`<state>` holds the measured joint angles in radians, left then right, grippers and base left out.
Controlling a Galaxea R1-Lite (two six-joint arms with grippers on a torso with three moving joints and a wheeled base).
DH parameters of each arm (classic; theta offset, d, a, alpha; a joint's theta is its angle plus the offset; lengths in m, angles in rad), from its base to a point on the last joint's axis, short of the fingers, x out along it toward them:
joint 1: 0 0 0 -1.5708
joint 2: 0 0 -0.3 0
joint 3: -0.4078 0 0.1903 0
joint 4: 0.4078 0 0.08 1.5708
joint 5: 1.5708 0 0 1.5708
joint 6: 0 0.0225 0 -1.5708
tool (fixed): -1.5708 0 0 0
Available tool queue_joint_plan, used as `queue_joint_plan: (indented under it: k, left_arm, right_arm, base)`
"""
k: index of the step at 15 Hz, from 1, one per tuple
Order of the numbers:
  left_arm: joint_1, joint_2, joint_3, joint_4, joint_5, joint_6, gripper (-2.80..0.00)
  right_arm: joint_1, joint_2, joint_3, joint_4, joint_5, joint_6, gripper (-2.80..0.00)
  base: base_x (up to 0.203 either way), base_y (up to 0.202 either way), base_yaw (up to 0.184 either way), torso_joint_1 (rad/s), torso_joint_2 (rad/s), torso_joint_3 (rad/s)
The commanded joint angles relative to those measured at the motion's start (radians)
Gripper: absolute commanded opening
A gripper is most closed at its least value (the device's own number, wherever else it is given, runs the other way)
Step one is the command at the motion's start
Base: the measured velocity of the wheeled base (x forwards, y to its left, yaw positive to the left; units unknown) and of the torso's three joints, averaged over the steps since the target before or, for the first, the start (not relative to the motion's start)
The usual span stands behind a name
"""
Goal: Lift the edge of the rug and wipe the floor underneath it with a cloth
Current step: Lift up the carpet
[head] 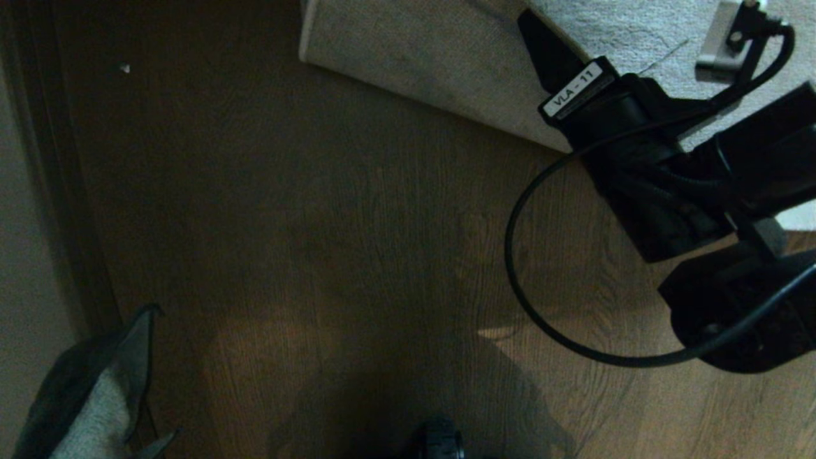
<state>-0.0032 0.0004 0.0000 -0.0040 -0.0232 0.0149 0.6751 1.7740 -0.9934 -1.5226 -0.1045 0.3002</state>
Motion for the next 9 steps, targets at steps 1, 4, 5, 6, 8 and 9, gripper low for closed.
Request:
queue_joint_plan:
  k: [1,4,5,6,8,9]
  left_arm:
    - [0.000,0.000,0.000,-0.001,0.000,0.000,-2.80]
    - [0.000,0.000,0.000,-0.001,0.000,0.000,-2.80]
    - [0.000,0.000,0.000,-0.001,0.000,0.000,-2.80]
    - [0.000,0.000,0.000,-0.001,0.000,0.000,-2.80]
    - [0.000,0.000,0.000,-0.001,0.000,0.000,-2.80]
    - [0.000,0.000,0.000,-0.001,0.000,0.000,-2.80]
  right_arm:
    - [0.030,-0.016,-0.001,-0.047,0.012,0.045,0.00]
    - [0.033,-0.010,0.012,-0.047,0.003,0.059,0.00]
    - [0.033,-0.002,0.032,-0.047,-0.003,0.068,0.00]
    - [0.034,0.013,0.049,-0.047,-0.015,0.075,0.00]
    - [0.040,0.038,0.048,-0.047,-0.081,0.124,0.00]
    - [0.043,0.050,0.051,-0.047,-0.115,0.150,0.00]
  base:
    - [0.000,0.000,0.000,0.000,0.00,0.000]
    - [0.000,0.000,0.000,0.000,0.00,0.000]
    - [0.000,0.000,0.000,0.000,0.00,0.000]
    - [0.000,0.000,0.000,0.000,0.00,0.000]
    - [0.000,0.000,0.000,0.000,0.00,0.000]
    - [0.000,0.000,0.000,0.000,0.00,0.000]
